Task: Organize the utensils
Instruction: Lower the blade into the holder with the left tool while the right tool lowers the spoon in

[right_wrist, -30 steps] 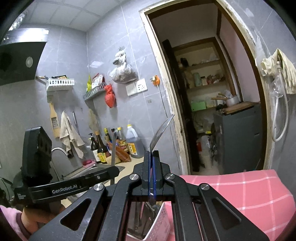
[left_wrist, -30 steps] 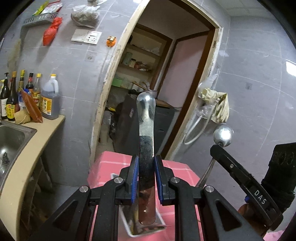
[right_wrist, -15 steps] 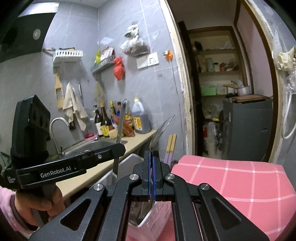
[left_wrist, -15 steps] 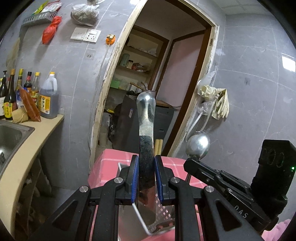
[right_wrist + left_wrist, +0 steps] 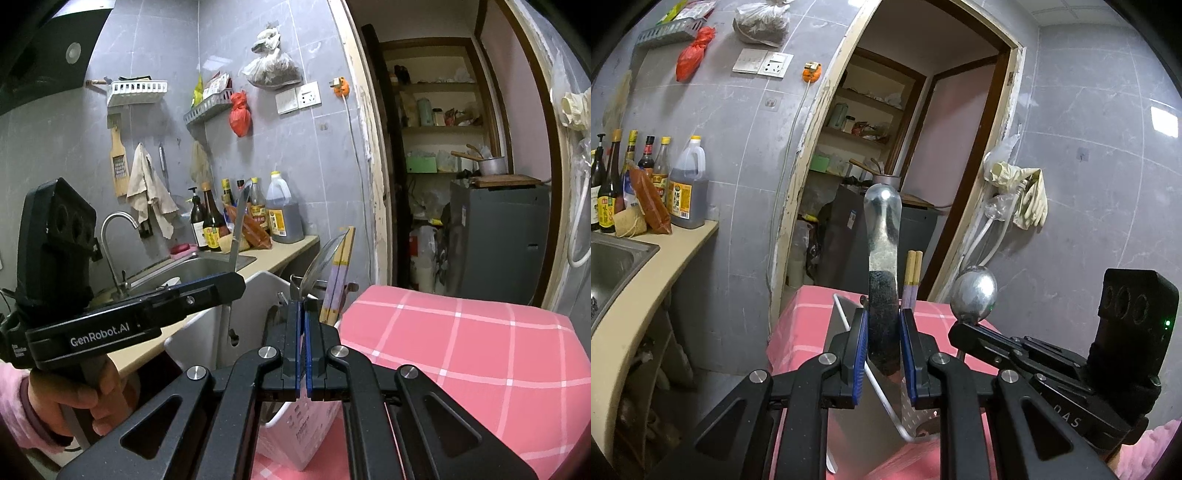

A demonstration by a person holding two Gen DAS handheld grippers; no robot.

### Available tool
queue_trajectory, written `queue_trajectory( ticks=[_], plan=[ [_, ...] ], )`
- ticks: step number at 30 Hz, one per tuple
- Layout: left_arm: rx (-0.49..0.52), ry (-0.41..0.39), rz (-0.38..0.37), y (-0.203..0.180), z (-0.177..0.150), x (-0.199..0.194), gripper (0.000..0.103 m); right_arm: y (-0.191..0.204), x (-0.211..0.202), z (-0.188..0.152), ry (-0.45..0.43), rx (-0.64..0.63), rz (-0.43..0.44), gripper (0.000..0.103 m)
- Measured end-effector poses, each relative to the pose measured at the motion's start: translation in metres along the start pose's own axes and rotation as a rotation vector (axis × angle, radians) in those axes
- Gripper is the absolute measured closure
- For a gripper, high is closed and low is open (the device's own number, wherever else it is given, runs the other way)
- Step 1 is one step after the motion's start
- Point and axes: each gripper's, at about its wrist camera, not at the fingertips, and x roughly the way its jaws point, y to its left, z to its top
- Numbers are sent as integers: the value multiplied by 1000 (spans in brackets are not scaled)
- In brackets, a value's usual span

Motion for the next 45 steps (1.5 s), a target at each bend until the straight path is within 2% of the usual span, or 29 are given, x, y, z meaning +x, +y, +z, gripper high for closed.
queue_trajectory(
  ticks=[9, 23, 29, 45],
  plan=[
    [-1, 0, -3, 1, 0, -2, 86, 1, 1, -2, 12, 4, -3, 101],
    [-6, -1, -56, 3, 6, -3, 86, 2, 3, -5, 34, 13, -15, 101],
    [-13, 22, -59, 5, 2, 1, 86, 3, 2, -5, 35, 14, -16, 100],
    [-19, 26, -72, 4, -3, 0, 86, 0, 5, -9, 51, 30, -24, 99]
  ],
)
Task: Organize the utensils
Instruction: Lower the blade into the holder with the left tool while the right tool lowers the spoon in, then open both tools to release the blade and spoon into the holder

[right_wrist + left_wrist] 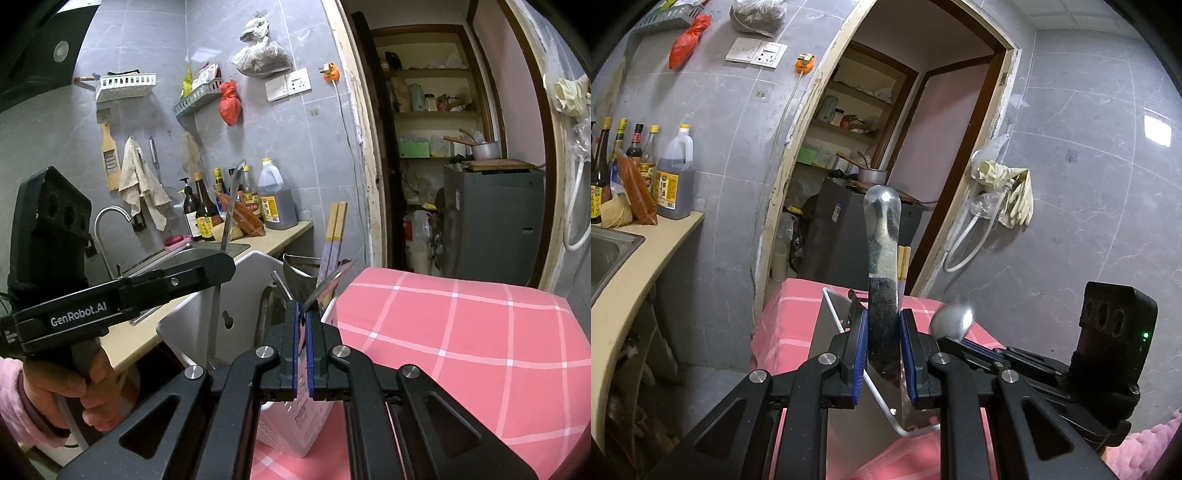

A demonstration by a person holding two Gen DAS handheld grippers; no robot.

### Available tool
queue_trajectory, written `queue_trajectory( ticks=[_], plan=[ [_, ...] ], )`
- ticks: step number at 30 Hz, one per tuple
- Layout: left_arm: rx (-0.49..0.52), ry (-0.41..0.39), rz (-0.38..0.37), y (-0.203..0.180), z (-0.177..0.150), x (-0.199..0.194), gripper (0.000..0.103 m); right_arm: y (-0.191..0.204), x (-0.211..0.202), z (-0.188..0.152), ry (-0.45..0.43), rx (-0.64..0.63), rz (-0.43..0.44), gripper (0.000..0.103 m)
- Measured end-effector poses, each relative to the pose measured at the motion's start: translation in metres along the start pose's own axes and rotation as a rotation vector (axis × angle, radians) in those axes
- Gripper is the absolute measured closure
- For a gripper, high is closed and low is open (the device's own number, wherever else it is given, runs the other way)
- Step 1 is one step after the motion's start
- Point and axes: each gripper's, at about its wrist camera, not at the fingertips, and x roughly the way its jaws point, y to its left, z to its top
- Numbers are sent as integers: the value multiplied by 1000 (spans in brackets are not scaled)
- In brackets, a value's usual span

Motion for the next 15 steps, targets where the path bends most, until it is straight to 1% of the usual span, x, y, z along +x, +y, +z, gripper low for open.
queue_trajectory(
  ticks=[6, 15],
  plan=[
    [4, 3, -13, -2, 0, 2, 86, -2, 1, -1, 3, 4, 1, 99],
    [3, 5, -13, -2, 0, 1, 86, -2, 2, -3, 10, 3, -1, 99]
  ],
)
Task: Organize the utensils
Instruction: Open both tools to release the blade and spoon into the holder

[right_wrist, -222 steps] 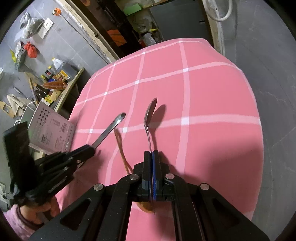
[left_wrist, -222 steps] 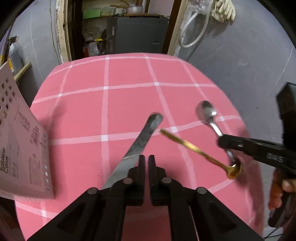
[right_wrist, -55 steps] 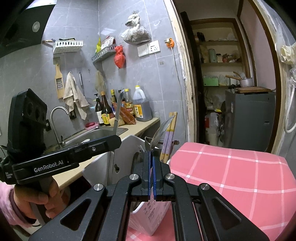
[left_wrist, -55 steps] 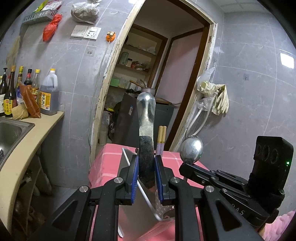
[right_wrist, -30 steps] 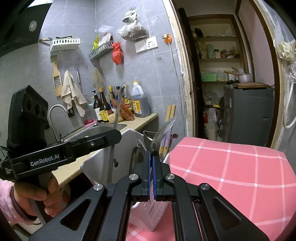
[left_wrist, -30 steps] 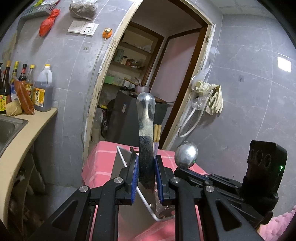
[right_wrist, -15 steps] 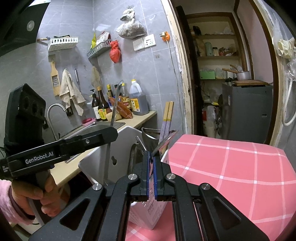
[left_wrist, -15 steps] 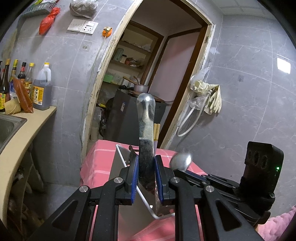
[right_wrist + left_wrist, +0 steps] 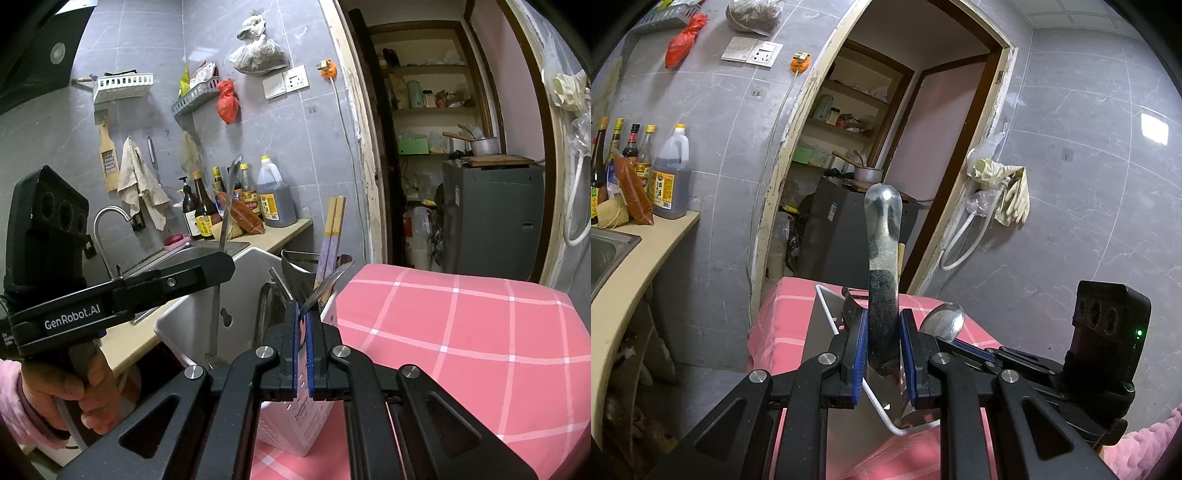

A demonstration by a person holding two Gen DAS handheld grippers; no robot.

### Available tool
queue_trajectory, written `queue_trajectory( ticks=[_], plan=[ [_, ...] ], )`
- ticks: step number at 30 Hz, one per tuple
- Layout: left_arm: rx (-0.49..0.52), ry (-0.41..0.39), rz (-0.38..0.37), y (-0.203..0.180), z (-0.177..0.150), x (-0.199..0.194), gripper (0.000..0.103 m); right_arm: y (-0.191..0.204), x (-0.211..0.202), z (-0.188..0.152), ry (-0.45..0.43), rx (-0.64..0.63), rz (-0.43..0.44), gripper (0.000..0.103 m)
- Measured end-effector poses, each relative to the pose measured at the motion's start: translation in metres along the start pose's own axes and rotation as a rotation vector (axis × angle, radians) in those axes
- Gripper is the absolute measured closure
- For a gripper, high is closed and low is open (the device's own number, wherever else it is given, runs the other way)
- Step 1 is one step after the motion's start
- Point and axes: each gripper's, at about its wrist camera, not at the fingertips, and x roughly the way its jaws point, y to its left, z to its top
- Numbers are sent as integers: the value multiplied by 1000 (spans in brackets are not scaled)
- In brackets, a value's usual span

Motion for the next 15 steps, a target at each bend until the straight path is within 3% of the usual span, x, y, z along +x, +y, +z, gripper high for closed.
queue_trajectory(
  ticks=[4, 9, 15],
  plan=[
    [-6, 4, -2, 0, -1, 0, 86, -1, 1, -1, 7, 3, -5, 97],
    [-9, 5, 0, 1, -2, -1, 86, -3, -3, -2, -2, 16, -10, 77],
    [-25, -8, 4, 4, -1, -5, 77, -6, -7, -3, -9, 23, -26, 76]
  ],
)
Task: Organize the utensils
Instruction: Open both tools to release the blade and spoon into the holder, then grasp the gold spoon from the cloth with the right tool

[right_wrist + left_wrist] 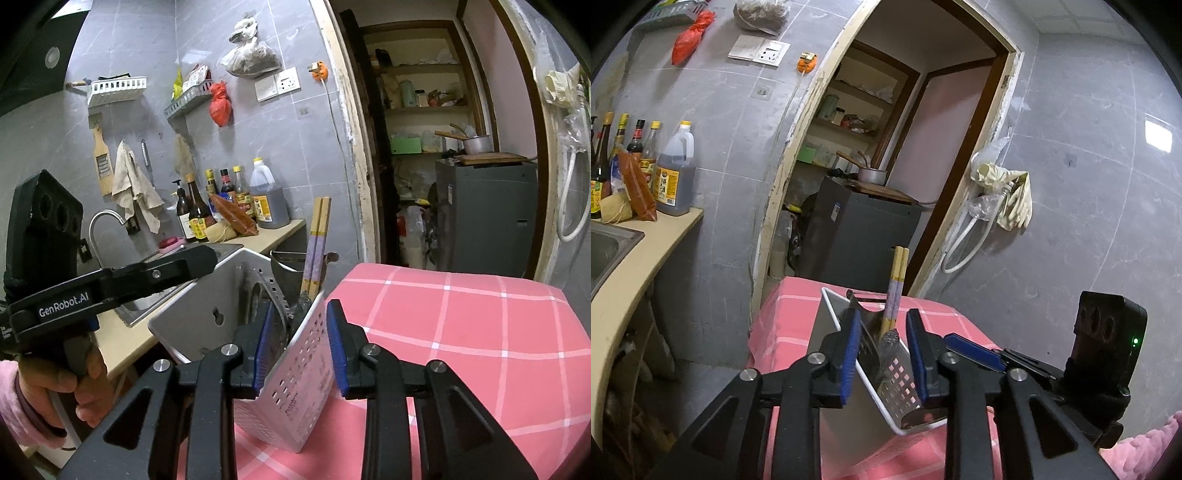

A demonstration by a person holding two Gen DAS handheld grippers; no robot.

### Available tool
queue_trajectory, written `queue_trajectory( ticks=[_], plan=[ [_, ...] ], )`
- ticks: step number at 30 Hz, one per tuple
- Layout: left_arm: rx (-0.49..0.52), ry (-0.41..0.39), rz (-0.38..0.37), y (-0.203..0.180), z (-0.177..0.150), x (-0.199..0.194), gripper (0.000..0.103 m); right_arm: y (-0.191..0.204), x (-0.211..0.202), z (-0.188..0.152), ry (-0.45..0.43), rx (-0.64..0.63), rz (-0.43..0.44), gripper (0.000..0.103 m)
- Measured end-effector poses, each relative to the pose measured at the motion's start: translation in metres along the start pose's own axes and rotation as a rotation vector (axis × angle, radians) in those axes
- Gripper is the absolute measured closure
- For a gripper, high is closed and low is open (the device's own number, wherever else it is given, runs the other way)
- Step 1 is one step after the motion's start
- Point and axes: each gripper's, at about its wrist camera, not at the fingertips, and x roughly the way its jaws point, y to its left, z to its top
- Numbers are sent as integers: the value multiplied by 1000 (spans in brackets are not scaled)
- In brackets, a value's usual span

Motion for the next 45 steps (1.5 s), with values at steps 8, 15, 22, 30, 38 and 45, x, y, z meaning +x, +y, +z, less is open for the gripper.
queue_trajectory(
  ticks=[8, 15, 22, 30, 38, 45],
  plan=[
    [-4, -5, 30, 2, 4, -4, 57, -8, -8, 2, -18, 31, -41, 58],
    [15, -11, 97, 0, 6, -8, 30, -19, -14, -1, -27, 67, -88, 39],
    [37, -28, 190, -3, 8, -12, 8, -27, -23, -3, -43, 89, -138, 26],
    [80, -55, 270, -12, 11, -17, 2, -28, -35, -2, -63, 77, -138, 10],
    [111, -58, 309, -25, 10, -20, 1, -29, -39, -1, -63, 76, -138, 7],
    [127, -57, 341, -38, 8, -22, 1, -31, -44, -2, -54, 76, -138, 7]
  ],
)
